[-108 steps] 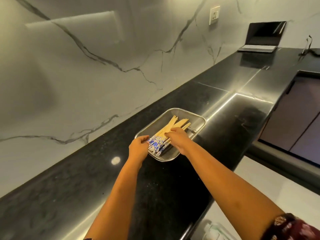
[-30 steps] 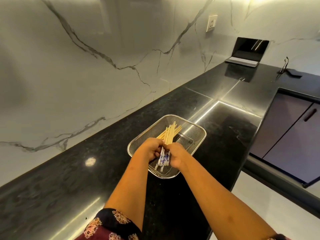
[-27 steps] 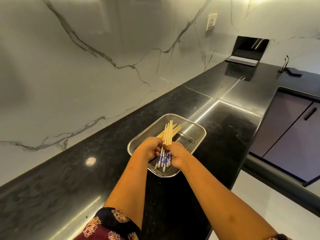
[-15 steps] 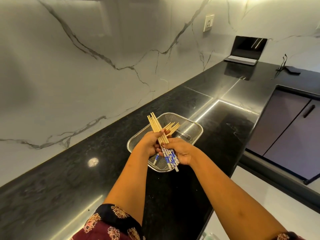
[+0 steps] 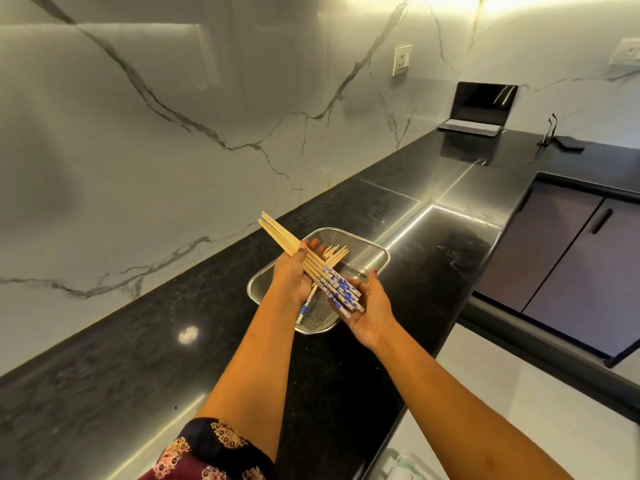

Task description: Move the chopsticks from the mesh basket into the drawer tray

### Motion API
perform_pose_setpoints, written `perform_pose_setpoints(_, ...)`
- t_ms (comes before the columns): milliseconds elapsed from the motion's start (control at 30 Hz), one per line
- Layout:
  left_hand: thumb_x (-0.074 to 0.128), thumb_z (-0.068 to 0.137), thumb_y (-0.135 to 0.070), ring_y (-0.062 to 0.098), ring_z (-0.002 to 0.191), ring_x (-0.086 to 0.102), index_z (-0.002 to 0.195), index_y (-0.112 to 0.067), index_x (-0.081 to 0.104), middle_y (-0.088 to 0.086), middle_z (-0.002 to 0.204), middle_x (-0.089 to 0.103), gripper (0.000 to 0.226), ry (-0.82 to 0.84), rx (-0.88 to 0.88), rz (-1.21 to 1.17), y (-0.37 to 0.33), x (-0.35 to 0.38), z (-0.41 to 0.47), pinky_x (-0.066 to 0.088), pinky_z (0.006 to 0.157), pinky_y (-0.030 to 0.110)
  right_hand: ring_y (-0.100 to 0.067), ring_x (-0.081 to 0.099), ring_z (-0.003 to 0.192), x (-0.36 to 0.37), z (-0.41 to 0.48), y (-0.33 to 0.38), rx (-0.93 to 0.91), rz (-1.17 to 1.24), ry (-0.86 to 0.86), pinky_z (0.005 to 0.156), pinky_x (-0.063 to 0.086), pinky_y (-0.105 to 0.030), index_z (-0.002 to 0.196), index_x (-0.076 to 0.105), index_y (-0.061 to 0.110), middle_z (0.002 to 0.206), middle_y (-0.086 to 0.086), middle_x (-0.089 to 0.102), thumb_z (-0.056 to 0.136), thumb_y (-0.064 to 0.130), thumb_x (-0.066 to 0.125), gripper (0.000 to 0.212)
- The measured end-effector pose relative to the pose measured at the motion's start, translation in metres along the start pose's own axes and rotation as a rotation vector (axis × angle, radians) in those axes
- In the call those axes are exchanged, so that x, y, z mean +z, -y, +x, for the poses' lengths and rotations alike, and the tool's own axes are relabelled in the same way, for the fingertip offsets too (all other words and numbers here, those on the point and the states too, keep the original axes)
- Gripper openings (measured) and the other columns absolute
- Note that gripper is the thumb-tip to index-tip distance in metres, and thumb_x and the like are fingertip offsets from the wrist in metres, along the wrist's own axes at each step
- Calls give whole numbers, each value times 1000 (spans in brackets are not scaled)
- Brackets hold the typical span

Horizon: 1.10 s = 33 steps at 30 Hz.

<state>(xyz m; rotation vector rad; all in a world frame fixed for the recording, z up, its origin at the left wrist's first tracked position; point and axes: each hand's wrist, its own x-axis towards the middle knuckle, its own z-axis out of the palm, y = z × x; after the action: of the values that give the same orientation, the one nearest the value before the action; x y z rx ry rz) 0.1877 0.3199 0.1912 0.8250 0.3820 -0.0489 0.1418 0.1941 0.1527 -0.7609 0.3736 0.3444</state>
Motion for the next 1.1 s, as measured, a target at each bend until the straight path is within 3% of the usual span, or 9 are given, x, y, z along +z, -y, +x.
perform_pose_setpoints(233, 46, 96, -10, 23, 88, 67, 98, -10, 58, 9, 94, 69, 12, 30, -7, -72, 28, 4, -18, 55, 75, 38, -27, 69, 82, 4, -2, 2, -116, -19, -81, 83, 54, -40, 100, 62, 7, 91, -18, 71, 94, 63, 26, 66)
perform_pose_setpoints(367, 44, 96, -10, 22, 89, 68, 99, -10, 57, 8, 95, 69, 13, 43, -2, -101, 30, 5, -22, 55, 78, 37, -27, 69, 83, -6, -11, 5, -111, 23, -123, 74, 56, -37, 98, 63, 8, 92, -17, 71, 93, 64, 27, 67)
perform_pose_setpoints(533, 44, 96, -8, 19, 82, 71, 96, -10, 58, 3, 78, 76, 14, 132, -19, -136, 49, 13, -35, 55, 72, 35, -26, 69, 81, -8, -21, 9, -155, 16, -133, 77, 55, -36, 99, 63, 8, 88, -16, 71, 93, 63, 26, 67)
perform_pose_setpoints(667, 45, 96, -8, 22, 86, 69, 99, -9, 58, 7, 86, 73, 14, 112, -26, -168, 59, 15, -40, 56, 69, 36, -25, 68, 79, -19, -31, 13, -168, 24, -126, 61, 57, -31, 104, 62, 7, 90, -15, 69, 93, 64, 24, 69)
perform_pose_setpoints(767, 44, 96, -7, 21, 82, 70, 100, -7, 57, 9, 86, 72, 14, 97, -22, -206, 68, 18, -46, 56, 67, 35, -24, 69, 78, -26, -38, 11, -159, 32, -135, 58, 58, -28, 105, 62, 7, 90, -14, 70, 93, 64, 26, 69)
perform_pose_setpoints(933, 44, 96, -6, 20, 78, 71, 98, -7, 56, 11, 91, 68, 13, 100, -18, -202, 82, 22, -60, 54, 77, 38, -23, 70, 73, -36, -49, 12, -177, 34, -159, 53, 58, -26, 98, 64, 9, 84, -13, 71, 92, 64, 28, 66)
perform_pose_setpoints(1100, 43, 96, -5, 23, 85, 68, 97, -6, 55, 12, 93, 68, 12, 92, -28, -212, 88, 23, -78, 51, 88, 42, -24, 69, 78, -50, -63, 13, -186, 17, -170, 62, 57, -31, 99, 64, 10, 91, -13, 69, 92, 64, 30, 64)
